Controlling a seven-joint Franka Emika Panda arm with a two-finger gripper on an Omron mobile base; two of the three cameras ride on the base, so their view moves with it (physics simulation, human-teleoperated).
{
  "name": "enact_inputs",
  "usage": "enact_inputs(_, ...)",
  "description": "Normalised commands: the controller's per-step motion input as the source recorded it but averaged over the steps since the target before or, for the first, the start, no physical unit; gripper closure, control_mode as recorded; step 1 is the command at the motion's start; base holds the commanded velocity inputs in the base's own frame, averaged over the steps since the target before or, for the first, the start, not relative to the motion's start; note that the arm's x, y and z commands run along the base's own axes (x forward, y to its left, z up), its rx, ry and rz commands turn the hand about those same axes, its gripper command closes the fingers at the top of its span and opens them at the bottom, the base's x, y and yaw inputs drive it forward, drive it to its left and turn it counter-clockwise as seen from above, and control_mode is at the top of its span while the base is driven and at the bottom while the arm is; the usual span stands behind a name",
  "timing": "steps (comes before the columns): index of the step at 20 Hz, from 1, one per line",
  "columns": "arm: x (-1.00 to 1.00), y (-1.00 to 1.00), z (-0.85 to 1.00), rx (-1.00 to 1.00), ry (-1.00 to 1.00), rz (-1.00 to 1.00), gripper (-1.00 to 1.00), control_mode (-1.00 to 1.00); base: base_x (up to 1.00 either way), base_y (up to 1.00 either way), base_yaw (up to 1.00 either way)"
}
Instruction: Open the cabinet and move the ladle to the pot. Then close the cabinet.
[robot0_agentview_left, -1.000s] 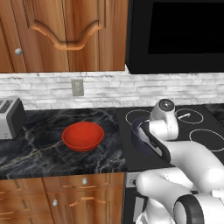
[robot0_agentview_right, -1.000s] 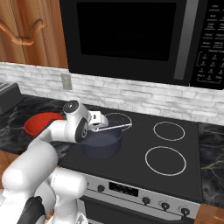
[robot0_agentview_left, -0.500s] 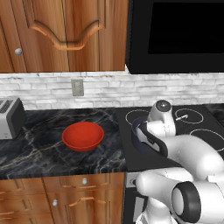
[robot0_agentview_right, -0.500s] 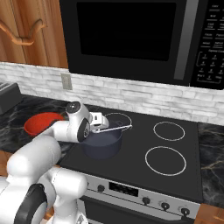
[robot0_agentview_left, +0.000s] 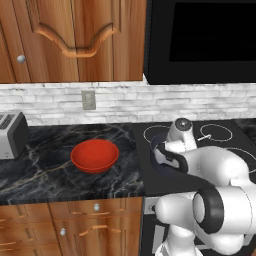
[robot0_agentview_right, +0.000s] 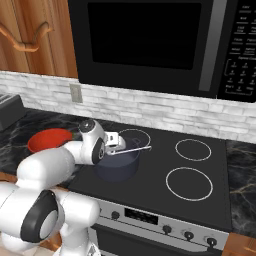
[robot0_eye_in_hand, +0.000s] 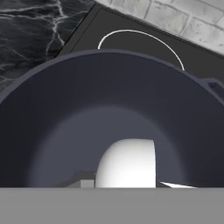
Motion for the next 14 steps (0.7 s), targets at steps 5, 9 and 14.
enact_inputs(5,0.18,0.0,-0.2,0.0,0.03,0.0,1.0,-1.0,0.0,0.0,0.0)
enact_inputs(9,0.16,0.0,-0.16,0.0,0.02,0.0,1.0,-1.0,0.0,0.0,0.0)
enact_inputs(14,0.03,0.0,-0.18,0.0,0.01,0.0,1.0,-1.0,0.0,0.0,0.0)
